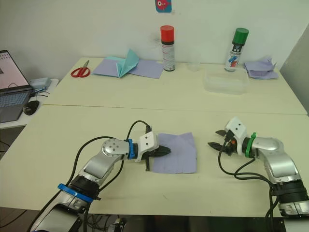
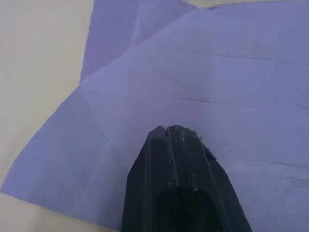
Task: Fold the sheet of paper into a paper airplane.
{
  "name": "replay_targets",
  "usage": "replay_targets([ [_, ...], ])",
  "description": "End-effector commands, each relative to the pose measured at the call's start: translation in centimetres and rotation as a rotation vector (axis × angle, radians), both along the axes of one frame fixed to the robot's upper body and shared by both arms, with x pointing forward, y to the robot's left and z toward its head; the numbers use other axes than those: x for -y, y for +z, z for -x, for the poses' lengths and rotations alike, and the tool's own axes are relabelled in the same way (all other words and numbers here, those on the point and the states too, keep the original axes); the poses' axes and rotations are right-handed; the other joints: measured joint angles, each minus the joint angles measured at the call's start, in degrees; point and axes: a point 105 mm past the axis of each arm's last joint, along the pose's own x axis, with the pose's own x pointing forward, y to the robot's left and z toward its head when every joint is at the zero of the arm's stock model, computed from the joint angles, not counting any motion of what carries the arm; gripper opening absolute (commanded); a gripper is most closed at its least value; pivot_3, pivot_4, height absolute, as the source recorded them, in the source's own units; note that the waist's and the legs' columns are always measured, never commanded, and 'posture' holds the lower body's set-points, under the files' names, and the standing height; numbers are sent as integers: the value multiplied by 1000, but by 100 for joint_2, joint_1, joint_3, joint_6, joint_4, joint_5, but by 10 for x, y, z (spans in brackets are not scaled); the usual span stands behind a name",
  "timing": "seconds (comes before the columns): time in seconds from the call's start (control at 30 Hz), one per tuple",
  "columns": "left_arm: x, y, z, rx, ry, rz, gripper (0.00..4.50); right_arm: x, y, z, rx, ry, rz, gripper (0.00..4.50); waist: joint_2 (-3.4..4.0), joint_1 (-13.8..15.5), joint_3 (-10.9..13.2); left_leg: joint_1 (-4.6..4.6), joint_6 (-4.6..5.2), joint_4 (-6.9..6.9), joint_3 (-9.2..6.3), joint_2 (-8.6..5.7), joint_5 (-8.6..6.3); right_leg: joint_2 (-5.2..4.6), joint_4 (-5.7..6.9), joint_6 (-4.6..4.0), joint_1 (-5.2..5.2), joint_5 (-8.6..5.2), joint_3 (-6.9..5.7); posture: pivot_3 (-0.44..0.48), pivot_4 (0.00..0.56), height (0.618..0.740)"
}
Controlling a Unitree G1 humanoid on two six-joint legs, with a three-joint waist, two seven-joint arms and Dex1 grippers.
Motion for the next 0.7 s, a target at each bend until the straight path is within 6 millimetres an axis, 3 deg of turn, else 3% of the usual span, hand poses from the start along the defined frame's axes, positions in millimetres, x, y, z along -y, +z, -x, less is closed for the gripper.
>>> replay_targets([
  [0.03,-6,-19,1,-47,21,-65,0,-15,3,-4,46,48,0,2035,1,-5,-1,4,0,0,-1,0,0,0,2,0,2,0,0,0,150,740],
  [0.07,-6,-20,1,-50,22,-65,0,-19,0,-4,41,58,0,1526,1,-5,-1,11,0,-1,-2,-1,0,0,3,0,7,0,1,0,150,740],
  [0.23,-6,-20,0,-54,28,-64,0,-38,-9,-1,10,92,-48,53,2,-5,-2,21,0,-1,-11,-2,0,0,4,0,25,0,-4,0,150,740],
  [0.33,-6,-22,2,-64,32,-65,0,-55,-8,5,-13,127,-139,53,2,-6,-2,27,2,0,-22,-4,-1,0,1,2,40,-2,-6,0,150,740],
  [0.5,-6,-25,4,-80,38,-70,0,-82,13,8,-23,186,-312,53,3,-9,-3,29,4,-1,-39,-6,-2,3,0,3,51,-3,-10,0,150,740],
  [0.7,-8,-24,3,-91,50,-75,0,-105,14,5,-46,201,-383,53,4,-12,-3,29,4,-1,-54,-10,-2,5,-4,4,63,-4,-13,0,150,740],
])
